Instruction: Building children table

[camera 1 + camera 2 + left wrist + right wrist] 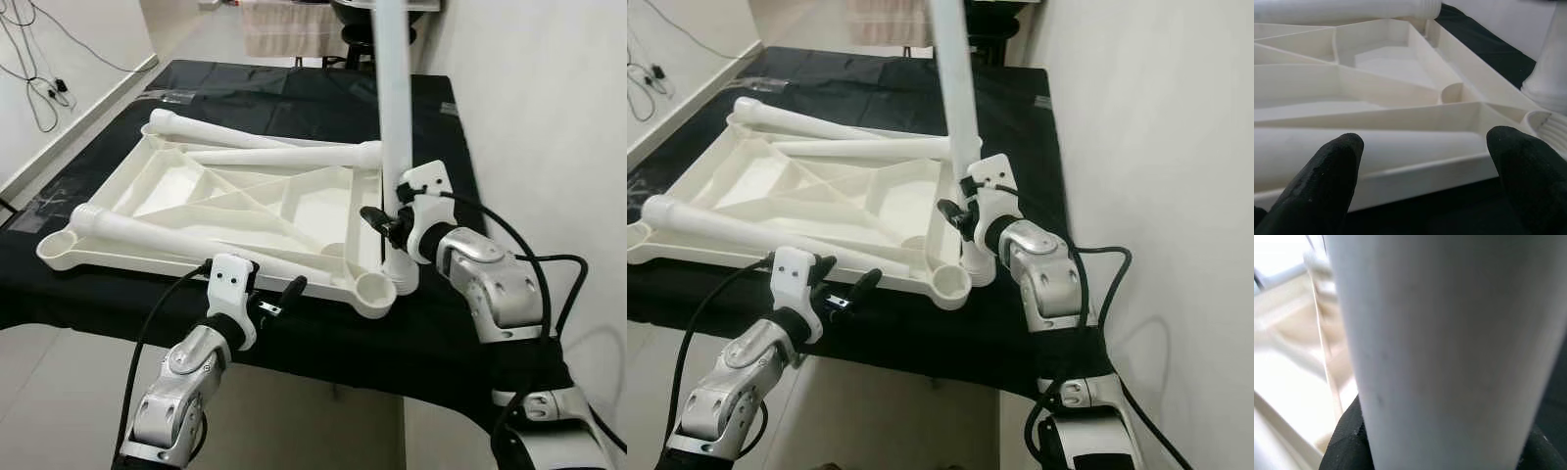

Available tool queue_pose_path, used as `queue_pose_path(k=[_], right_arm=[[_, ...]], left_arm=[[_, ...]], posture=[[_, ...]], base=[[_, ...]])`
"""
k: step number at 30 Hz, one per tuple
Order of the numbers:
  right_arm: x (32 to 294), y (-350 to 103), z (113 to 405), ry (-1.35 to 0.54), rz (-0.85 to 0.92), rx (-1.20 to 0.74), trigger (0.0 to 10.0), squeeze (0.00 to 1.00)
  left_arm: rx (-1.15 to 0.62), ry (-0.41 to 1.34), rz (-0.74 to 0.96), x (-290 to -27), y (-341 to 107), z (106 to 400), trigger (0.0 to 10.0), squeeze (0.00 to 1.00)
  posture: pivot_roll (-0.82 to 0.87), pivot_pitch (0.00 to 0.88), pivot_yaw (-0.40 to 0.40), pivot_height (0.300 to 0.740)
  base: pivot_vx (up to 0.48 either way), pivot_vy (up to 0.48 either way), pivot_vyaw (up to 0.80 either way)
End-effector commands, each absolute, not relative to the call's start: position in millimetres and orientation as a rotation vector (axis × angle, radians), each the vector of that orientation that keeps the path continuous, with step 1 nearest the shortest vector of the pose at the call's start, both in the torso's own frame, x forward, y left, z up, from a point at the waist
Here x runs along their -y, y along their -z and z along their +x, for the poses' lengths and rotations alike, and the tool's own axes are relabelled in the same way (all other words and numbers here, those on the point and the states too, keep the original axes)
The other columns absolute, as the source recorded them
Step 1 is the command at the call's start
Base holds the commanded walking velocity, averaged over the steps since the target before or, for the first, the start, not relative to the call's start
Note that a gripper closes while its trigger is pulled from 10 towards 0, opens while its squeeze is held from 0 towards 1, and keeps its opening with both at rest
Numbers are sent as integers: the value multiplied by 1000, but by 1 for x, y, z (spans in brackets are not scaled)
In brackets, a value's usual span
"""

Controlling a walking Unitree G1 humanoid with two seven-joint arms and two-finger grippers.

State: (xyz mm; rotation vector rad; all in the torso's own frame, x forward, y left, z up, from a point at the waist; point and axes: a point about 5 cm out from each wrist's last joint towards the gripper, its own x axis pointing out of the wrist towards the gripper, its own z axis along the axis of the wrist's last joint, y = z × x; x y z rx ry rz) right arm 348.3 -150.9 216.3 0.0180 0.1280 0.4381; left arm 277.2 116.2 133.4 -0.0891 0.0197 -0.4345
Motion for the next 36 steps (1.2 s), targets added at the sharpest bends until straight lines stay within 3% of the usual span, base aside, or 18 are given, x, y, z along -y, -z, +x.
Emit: queue_pose_path(k=[1,10,16,20,23,36], right_arm=[[137,-236,346,-519,153,-59,10000,0],[129,-237,344,-503,202,-36,10000,0],[138,-246,346,-454,121,46,10000,0],[150,-266,342,-486,163,156,10000,0],[148,-269,336,-553,149,196,10000,0],[137,-257,322,-698,134,198,10000,0]], left_arm=[[-35,435,-73,-118,-128,276,10000,0],[-30,440,-55,-117,-129,277,10000,0],[-1,492,-20,-111,-134,274,10000,0],[37,781,-19,-91,-149,256,10000,0],[13,881,16,-88,-151,248,10000,0],[-69,861,48,-100,-142,241,10000,0]], posture=[[-13,134,-34,740],[-11,136,-33,740],[-13,137,-33,740],[-21,138,-36,740],[-22,136,-32,740],[-18,132,-23,740]], base=[[0,0,0],[0,0,0],[0,0,0],[0,0,0],[0,0,0],[0,0,0]])
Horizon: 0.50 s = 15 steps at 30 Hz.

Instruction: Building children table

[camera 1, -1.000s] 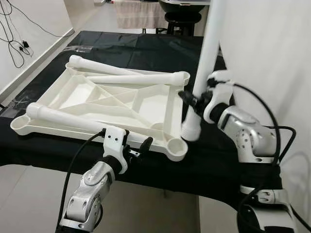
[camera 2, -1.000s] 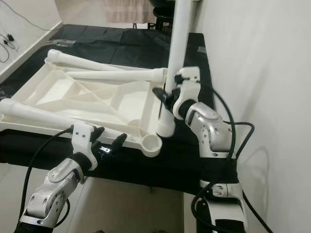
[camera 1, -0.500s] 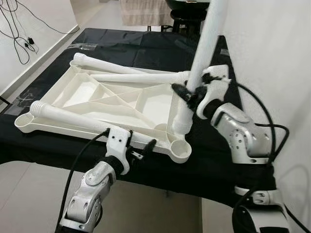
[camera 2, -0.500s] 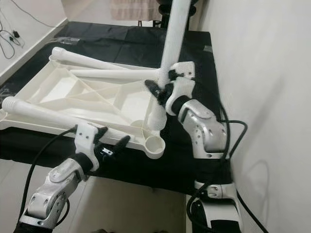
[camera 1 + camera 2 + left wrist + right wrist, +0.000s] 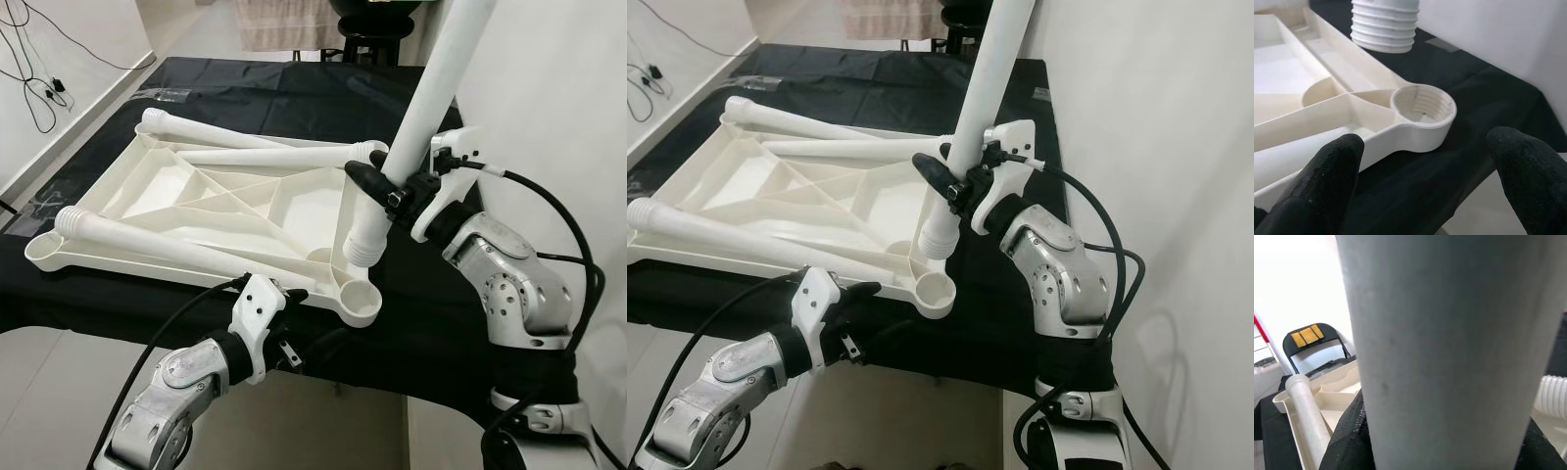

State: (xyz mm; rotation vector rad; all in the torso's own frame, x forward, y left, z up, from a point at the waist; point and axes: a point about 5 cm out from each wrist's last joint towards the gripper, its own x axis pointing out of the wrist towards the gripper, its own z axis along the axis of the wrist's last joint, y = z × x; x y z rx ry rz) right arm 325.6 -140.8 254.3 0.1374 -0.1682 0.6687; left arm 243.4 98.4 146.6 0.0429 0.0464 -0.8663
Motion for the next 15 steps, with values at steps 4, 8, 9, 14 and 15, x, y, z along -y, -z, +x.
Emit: queue_pose_path(k=[4,8,9,14,15], right_arm=[[137,-249,322,-706,131,170,10000,0],[136,-245,319,-741,148,170,10000,0],[135,-245,317,-765,163,174,10000,0],[134,-244,307,-841,195,195,10000,0],[133,-243,304,-855,201,197,10000,0]], left_arm=[[-202,869,-127,-93,-128,237,10000,0],[-284,949,-219,-85,-120,224,10000,0],[-289,956,-207,-85,-119,222,10000,0],[-271,909,-133,-90,-118,219,10000,0],[-265,896,-119,-91,-119,218,10000,0]], posture=[[-18,122,-24,740],[-19,118,-22,740],[-19,118,-22,740],[-19,142,-20,740],[-19,142,-20,740]], base=[[0,0,0],[0,0,0],[0,0,0],[0,0,0],[0,0,0]])
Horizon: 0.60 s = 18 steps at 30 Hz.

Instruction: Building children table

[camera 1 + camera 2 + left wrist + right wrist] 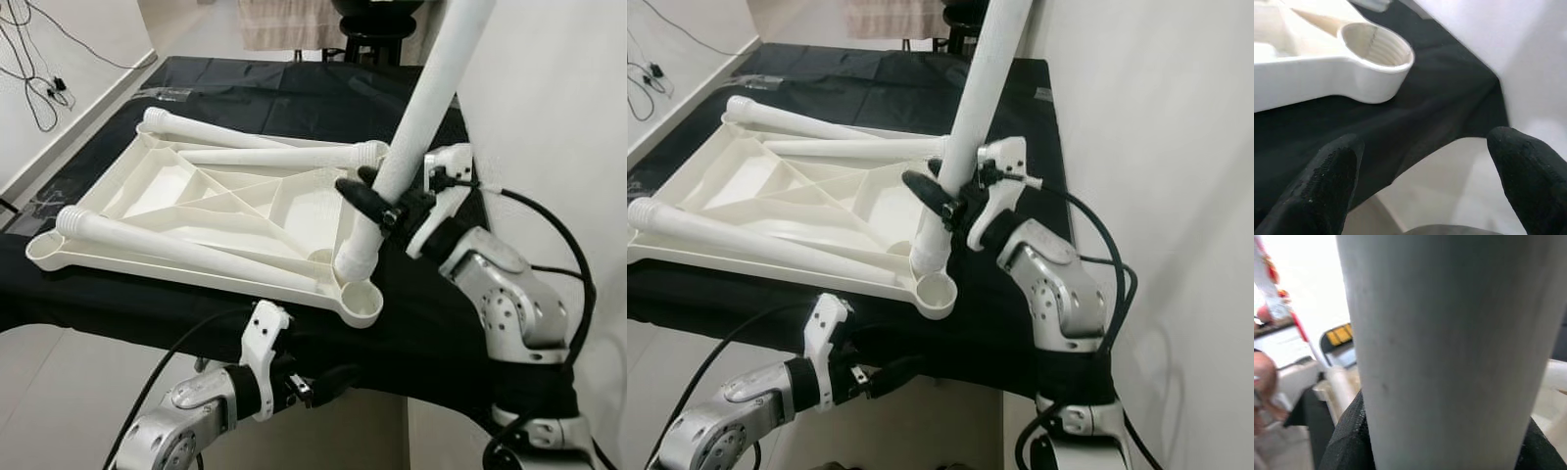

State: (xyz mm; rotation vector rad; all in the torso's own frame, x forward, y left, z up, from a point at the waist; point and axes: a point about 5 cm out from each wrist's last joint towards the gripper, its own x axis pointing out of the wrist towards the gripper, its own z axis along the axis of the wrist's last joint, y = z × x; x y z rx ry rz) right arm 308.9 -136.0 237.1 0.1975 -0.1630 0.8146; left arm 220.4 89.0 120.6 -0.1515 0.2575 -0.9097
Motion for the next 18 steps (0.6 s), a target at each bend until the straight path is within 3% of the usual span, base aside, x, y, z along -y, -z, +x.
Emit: queue_pose_path(k=[1,4,9,12,18], right_arm=[[133,-242,301,-864,208,197,10000,0],[133,-240,299,-875,216,202,10000,0],[136,-232,283,-939,239,208,10000,0],[141,-230,280,-900,205,207,10000,0],[141,-232,280,-867,145,216,10000,0]], left_arm=[[-250,876,-94,-92,-119,218,10000,0],[-239,855,-73,-94,-120,218,10000,0],[-208,686,38,-111,-124,223,10000,0],[-217,599,106,-120,-123,221,10000,0],[-203,541,139,-121,-121,217,10000,0]], posture=[[-19,159,-22,740],[-19,159,-22,740],[-8,236,-22,740],[-1,287,-14,740],[5,310,-6,740]], base=[[0,0,0],[0,0,0],[0,0,0],[0,0,0],[0,0,0]])
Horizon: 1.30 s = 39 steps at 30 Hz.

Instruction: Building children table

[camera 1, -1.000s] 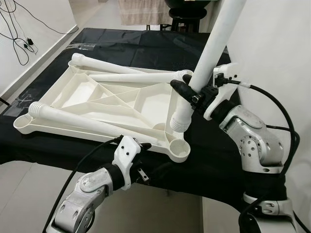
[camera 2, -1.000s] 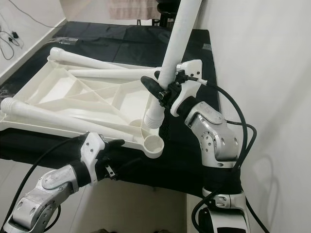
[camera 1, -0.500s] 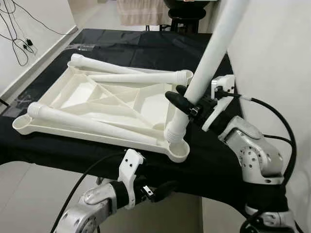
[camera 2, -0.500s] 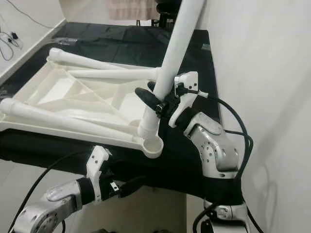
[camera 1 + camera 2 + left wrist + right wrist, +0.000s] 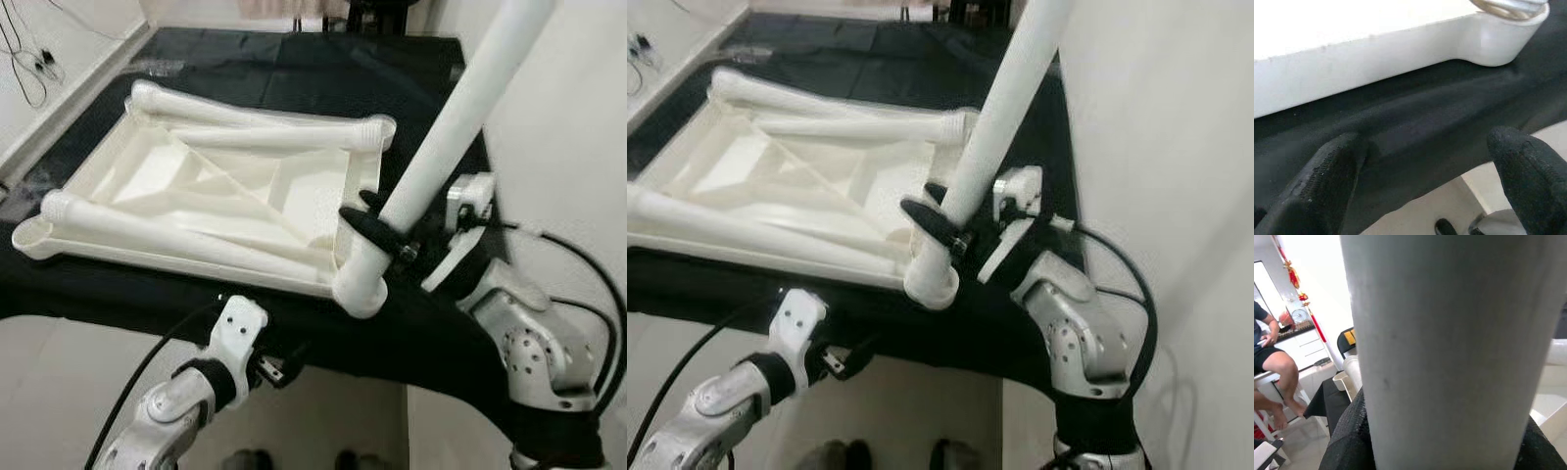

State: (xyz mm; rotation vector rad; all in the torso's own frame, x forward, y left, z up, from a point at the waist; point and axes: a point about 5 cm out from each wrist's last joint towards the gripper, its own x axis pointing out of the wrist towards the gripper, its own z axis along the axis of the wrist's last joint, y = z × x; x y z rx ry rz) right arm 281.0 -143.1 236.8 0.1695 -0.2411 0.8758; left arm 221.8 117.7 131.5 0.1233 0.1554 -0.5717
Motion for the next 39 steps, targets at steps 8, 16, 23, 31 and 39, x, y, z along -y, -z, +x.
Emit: queue_pose_path(k=[8,16,23,31,39], right_arm=[[140,-236,282,-864,100,242,10000,0],[144,-258,282,-873,94,347,10000,0],[146,-266,277,-919,70,380,10000,0],[154,-263,272,-956,-3,374,10000,0],[193,-267,260,-1078,-101,328,10000,0]], left_arm=[[-180,509,127,-121,-122,223,10000,0],[-116,503,155,-118,-129,231,10000,0],[-124,582,124,-112,-128,227,10000,0],[-135,747,69,-103,-131,212,10000,0],[-167,944,39,-99,-136,191,10000,0]], posture=[[6,278,-11,740],[-2,250,-15,740],[-10,259,-14,740],[-8,278,-9,740],[1,310,2,740]], base=[[0,58,0],[0,232,0],[0,0,0],[0,0,0],[0,0,0]])
